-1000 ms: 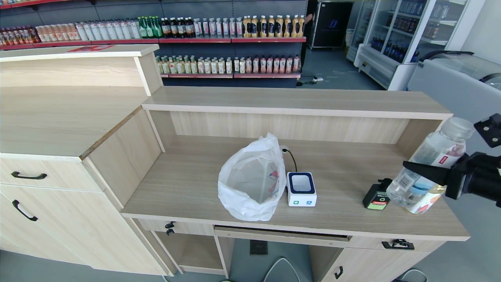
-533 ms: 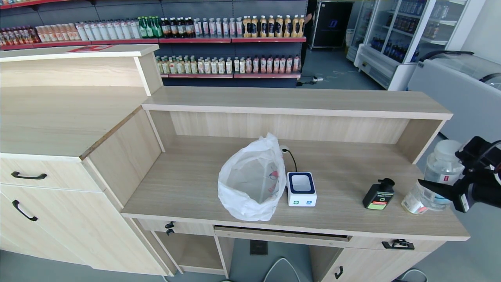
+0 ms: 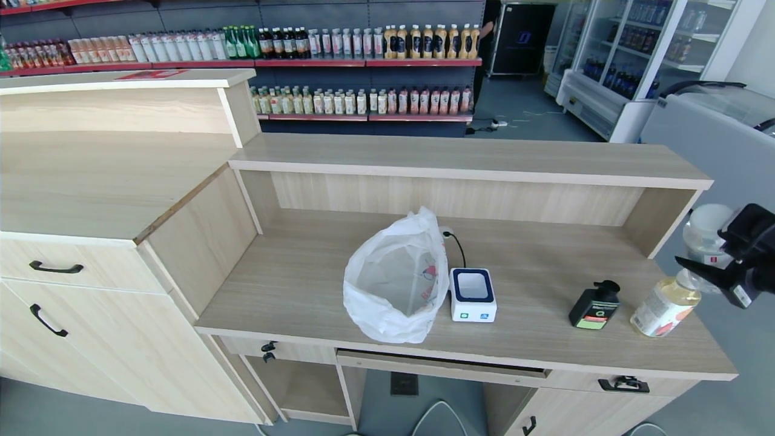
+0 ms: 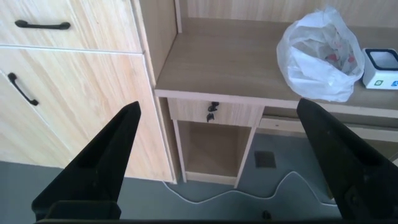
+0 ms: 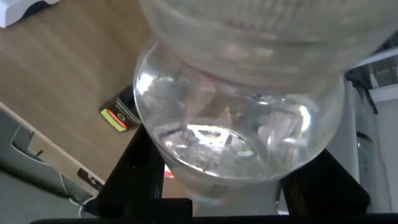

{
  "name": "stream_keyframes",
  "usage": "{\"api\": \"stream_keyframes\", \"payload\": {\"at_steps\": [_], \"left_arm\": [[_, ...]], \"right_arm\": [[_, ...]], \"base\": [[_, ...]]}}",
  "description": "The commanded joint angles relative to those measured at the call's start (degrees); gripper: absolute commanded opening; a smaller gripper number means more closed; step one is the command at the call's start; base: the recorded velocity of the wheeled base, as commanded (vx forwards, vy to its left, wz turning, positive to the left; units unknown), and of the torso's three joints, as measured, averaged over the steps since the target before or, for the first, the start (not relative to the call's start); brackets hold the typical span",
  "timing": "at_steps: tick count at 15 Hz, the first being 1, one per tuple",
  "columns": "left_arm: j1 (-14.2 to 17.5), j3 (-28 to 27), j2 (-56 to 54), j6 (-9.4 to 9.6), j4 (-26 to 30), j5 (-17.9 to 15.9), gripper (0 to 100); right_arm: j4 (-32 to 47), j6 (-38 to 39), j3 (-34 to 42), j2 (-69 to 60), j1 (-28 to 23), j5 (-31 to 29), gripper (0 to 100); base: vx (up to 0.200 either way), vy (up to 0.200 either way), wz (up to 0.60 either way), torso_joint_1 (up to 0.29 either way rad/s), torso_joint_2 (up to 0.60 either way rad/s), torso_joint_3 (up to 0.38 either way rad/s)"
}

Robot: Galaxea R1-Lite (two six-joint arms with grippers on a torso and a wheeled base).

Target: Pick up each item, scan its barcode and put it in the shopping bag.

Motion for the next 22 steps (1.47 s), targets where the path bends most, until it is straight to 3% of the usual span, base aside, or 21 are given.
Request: {"api": "stream_keyframes", "payload": {"at_steps": [1,5,8,13,22], "left_arm": [[0.01,0.00,-0.02,0.00,0.00,0.00,100],[0.01,0.00,-0.02,0.00,0.00,0.00,100],[0.01,0.00,-0.02,0.00,0.00,0.00,100],[0.01,0.00,-0.02,0.00,0.00,0.00,100],[0.01,0.00,-0.02,0.00,0.00,0.00,100]], "right_arm": [[-1.55,0.00,-0.23,1.23,1.23,0.21,0],[-9.02,0.71,-1.02,6.15,4.84,0.65,0],[-9.37,1.67,-3.13,12.48,6.42,2.23,0],[-9.54,-1.14,-4.71,20.39,6.59,12.07,0],[-13.94,-3.78,-7.44,27.77,7.74,14.97,0]], "base": [[0.000,0.000,0.60,0.002,-0.01,-0.002],[0.000,0.000,0.45,0.012,0.00,0.001],[0.000,0.000,0.00,0.000,0.00,0.000],[0.000,0.000,0.00,0.000,0.00,0.000],[0.000,0.000,0.00,0.000,0.00,0.000]]}}
